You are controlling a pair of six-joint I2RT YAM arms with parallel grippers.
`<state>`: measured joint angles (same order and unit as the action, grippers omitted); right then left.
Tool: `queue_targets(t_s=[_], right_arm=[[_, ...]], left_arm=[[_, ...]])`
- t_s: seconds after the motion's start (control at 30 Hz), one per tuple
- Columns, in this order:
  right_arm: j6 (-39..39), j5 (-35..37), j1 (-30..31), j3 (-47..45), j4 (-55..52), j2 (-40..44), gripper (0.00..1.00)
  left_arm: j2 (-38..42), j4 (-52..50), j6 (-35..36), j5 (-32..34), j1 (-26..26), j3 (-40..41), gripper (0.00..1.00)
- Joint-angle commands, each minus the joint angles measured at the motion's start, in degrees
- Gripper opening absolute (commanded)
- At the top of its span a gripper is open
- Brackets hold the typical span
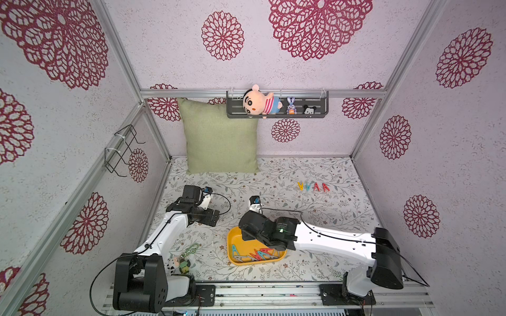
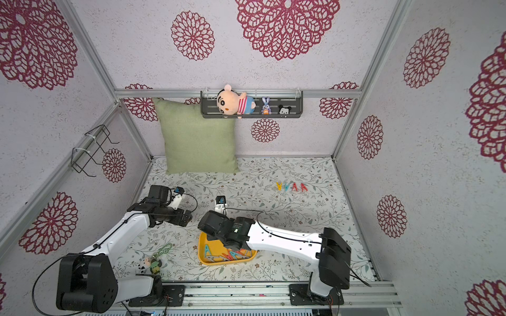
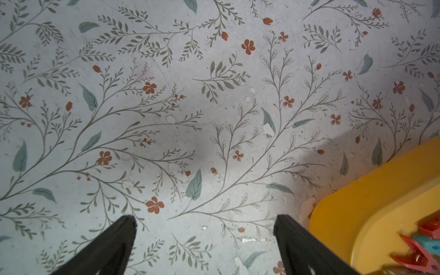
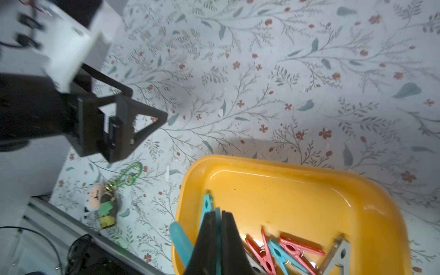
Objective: Take the clothespins out of the storage box
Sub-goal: Pick up the clothespin from the storage box, then place the clothespin at the center of the board.
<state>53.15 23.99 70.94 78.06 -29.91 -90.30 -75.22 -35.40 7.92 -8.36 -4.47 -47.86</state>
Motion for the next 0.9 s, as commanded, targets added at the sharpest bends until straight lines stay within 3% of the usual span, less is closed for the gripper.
queue_targets(t_s=[0.0, 0.2, 0.4, 0.67, 0.87], right_arm=[[-4.93, 0.14, -5.42, -0.23, -3.61, 3.77, 0.00], [-11.54, -1.76, -18.79, -0.80, -9.77, 7.71, 0.00], [-19.93, -5.62, -34.14, -2.87, -8.94, 6.49, 0.00], [-27.44, -14.20, -49.75, -3.13, -2.98, -4.80, 0.00], [-29.33, -16.97, -53.46, 1.58, -2.11, -15.38, 0.00]], left_arm=[[0.12, 0.69, 0.51, 0.08, -0.27, -0.23, 0.99], [0.26, 0.79, 0.68, 0.11, -0.28, -0.04, 0.99], [0.07, 0.87, 0.65, 0.14, -0.23, -0.04, 0.99], [0.10, 0.77, 0.65, 0.08, -0.27, -0.12, 0.99], [0.09, 0.59, 0.55, 0.09, -0.34, -0.18, 0.99]])
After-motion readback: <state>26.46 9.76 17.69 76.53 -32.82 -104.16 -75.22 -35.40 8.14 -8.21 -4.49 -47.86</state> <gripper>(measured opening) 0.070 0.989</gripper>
